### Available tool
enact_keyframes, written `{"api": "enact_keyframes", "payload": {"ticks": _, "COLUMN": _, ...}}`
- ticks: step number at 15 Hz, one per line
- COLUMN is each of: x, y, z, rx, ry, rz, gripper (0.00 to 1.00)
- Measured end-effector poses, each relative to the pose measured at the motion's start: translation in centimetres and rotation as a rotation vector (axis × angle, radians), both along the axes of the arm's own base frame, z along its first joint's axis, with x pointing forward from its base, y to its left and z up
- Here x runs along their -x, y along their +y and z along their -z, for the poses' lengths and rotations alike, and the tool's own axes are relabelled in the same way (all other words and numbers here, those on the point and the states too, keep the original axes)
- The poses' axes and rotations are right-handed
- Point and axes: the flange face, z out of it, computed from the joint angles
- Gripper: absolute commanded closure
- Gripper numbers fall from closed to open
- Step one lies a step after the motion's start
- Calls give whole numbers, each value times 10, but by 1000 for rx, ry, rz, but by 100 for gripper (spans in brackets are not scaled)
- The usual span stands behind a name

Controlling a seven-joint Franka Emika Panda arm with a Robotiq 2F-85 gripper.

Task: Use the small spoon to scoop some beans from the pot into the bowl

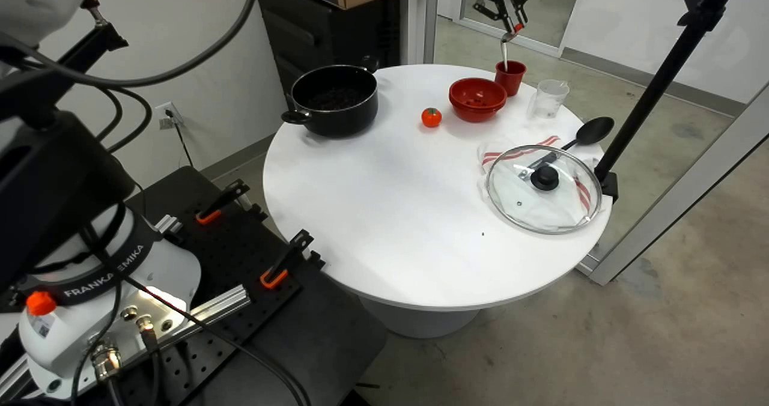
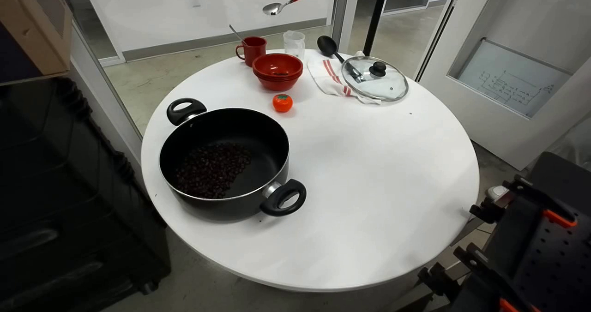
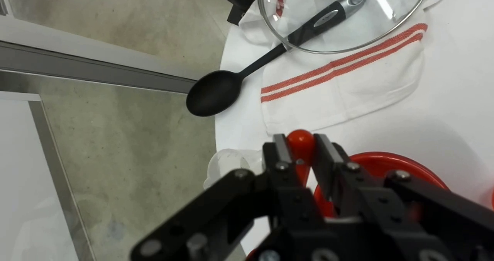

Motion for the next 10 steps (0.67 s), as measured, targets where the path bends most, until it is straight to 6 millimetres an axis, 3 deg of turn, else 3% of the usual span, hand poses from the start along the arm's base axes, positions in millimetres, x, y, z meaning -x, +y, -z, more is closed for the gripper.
{"api": "enact_keyframes", "payload": {"ticks": 10, "x": -2, "y": 4, "z": 2, "rx": 52, "ry": -4, "rz": -44, "gripper": 95}}
